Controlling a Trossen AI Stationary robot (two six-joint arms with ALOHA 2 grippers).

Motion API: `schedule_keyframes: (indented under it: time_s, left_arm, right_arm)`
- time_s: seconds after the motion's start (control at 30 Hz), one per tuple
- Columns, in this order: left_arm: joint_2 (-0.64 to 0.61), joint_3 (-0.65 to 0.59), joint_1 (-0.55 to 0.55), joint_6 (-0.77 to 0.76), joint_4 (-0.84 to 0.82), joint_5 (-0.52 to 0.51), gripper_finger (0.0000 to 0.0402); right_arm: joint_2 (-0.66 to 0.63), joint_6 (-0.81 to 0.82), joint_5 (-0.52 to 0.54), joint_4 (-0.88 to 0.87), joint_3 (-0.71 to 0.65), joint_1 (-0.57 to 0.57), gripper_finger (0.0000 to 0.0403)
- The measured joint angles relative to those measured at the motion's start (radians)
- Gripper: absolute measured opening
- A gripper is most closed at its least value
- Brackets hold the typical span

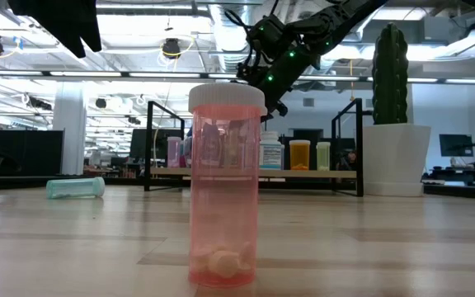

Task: Pick and place medicine bottles onto shelf by color
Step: Put the yellow pill bottle on the shelf

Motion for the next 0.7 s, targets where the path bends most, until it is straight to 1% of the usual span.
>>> schedule_keyframes:
  time_s: [0.13, 0.3, 0.5, 0.7]
  left_arm:
    - [0.000, 0.000, 0.000, 0.004, 0.000, 0.000, 0.0214]
    - [0.000, 0.000, 0.000, 0.003, 0.000, 0.000, 0.0214]
    - [0.000, 0.000, 0.000, 0.004, 0.000, 0.000, 0.0214]
    - [0.000, 0.000, 0.000, 0.003, -0.001, 0.004, 0.0214]
  right_arm:
    - [0.001, -0.007, 0.000, 0.008, 0.000, -0.015, 0.0144]
    - [0.039, -0.009, -0.005, 0.002, -0.001, -0.016, 0.0144]
    - [0.097, -0.009, -0.008, 0.006, 0.050, -0.005, 0.0142]
    - [0.098, -0.009, -0.007, -0.003, 0.064, -0.006, 0.0148]
